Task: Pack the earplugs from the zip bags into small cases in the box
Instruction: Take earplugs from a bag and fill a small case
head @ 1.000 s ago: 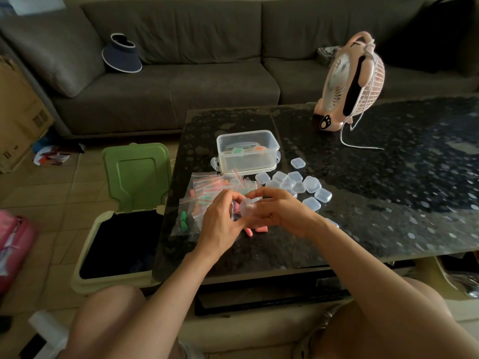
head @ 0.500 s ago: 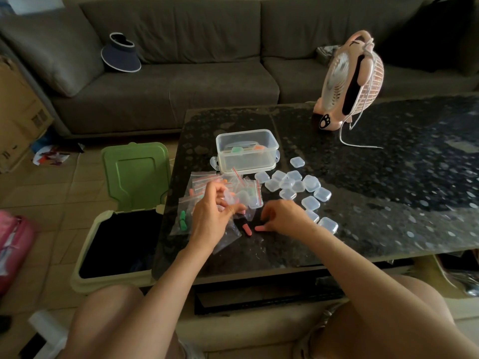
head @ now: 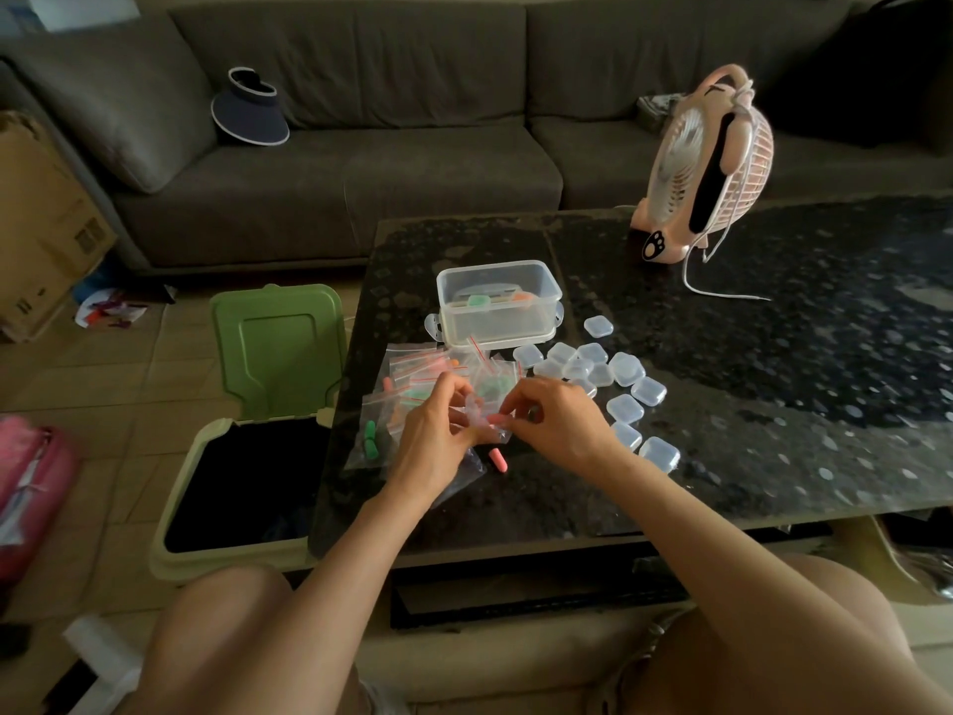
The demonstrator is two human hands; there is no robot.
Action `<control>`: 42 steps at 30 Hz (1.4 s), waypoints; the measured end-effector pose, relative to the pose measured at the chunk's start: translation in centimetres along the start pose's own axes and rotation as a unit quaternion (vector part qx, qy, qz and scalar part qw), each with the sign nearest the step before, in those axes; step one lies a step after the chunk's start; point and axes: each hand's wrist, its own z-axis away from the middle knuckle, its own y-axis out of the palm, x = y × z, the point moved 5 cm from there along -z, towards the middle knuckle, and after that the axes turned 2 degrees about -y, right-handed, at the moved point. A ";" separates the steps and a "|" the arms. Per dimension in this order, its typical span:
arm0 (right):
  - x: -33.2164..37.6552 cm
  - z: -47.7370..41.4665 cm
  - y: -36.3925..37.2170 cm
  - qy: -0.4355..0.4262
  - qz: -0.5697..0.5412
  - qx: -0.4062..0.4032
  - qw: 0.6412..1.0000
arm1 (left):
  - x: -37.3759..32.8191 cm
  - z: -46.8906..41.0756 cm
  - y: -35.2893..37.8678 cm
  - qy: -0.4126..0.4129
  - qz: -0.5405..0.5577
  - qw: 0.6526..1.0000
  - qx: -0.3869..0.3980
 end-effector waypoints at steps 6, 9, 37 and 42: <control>0.1 -0.1 0.0 0.029 0.015 0.000 0.999 | 0.1 0.0 -0.5 0.005 -0.008 1.000 -0.026; -0.6 0.0 0.0 0.096 0.012 0.017 0.995 | -0.1 0.0 -1.2 -0.006 -0.007 0.998 -0.064; -0.4 -0.3 0.6 0.057 0.018 0.010 0.998 | -0.4 0.6 0.7 -0.013 0.047 0.997 0.051; -1.3 -0.2 0.1 0.183 -0.179 0.009 0.967 | -0.4 0.4 0.4 0.018 0.016 1.000 0.007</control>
